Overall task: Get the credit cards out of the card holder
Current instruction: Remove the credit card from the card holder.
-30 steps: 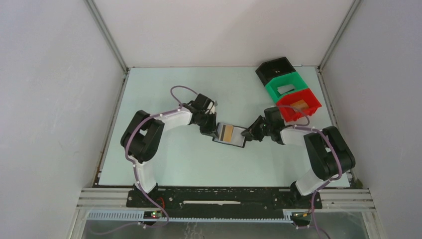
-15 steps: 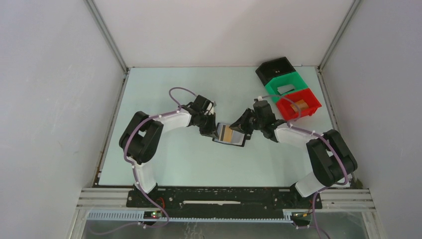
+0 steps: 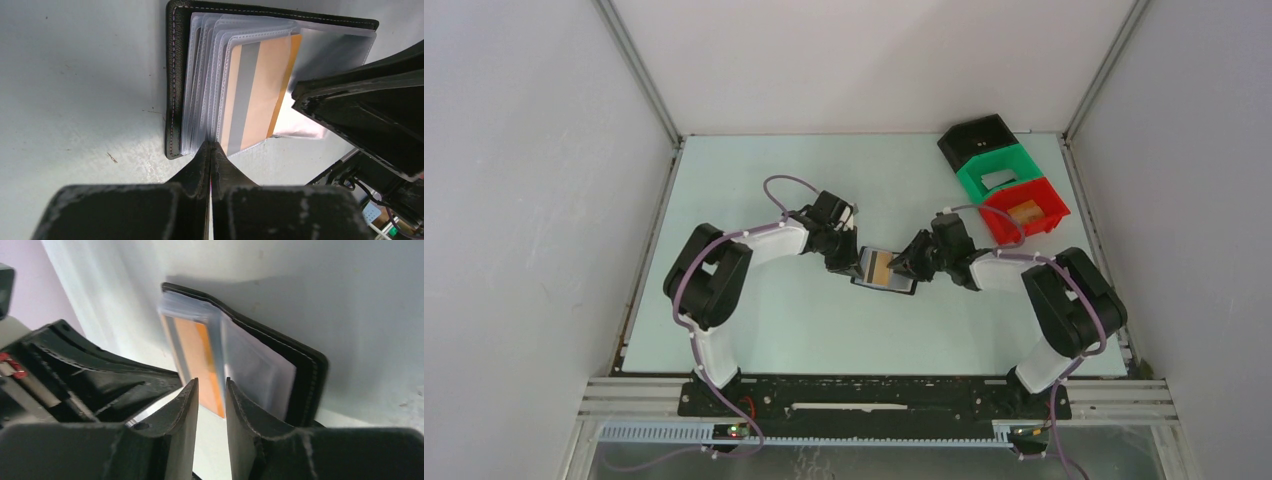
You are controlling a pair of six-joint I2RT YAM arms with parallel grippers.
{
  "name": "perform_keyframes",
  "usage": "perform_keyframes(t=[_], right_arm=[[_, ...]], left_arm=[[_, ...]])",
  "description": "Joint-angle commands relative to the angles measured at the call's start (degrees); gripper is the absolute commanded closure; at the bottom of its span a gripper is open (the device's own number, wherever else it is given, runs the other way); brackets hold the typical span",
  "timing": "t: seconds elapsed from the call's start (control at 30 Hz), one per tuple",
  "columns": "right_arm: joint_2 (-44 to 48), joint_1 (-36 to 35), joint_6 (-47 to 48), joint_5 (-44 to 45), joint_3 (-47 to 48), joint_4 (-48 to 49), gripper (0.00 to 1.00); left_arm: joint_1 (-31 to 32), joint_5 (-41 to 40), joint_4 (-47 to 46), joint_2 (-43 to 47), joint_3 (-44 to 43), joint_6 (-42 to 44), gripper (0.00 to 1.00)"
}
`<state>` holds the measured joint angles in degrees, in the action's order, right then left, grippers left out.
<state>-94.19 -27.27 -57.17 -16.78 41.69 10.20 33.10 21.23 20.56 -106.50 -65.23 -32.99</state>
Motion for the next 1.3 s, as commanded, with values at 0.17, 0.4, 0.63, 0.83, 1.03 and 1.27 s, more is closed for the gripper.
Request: perform_keyframes(t=[0.17,0.4,0.63,0.83,1.03,1.27], right_arm=[[-2.8,0.5,-2.2,-2.1,-3.9,10.6,0.71],[-4.5,0.5,-3.3,-4.3,-4.1,13.7,0.72],[-2.0,1.9,-3.2,-4.4,-6.7,14.9,1.0],[1.2,3.9,-1.4,-3.7,-9.1,12.7,1.0],[2.9,5.2,1.1,-4.5,-9.4,11.1,1.0],[-1.7,5.4,6.9,-14.7,-5.4,14.5,1.0]], left_arm=[[1.2,-1.1,2.4,-0.3,-0.8,1.0,1.0],[1.2,-0.7,2.5,-0.6,-0.9,1.2,1.0],[1.2,-0.9,2.7,0.0,-0.9,1.2,1.0],[1.1,-1.4,2.7,0.2,-0.7,0.6,1.0],[1.1,-1.1,2.1,0.5,-0.2,0.1,1.0],[1.1,-3.1,-0.8,6.7,0.7,-0.3,0.99]])
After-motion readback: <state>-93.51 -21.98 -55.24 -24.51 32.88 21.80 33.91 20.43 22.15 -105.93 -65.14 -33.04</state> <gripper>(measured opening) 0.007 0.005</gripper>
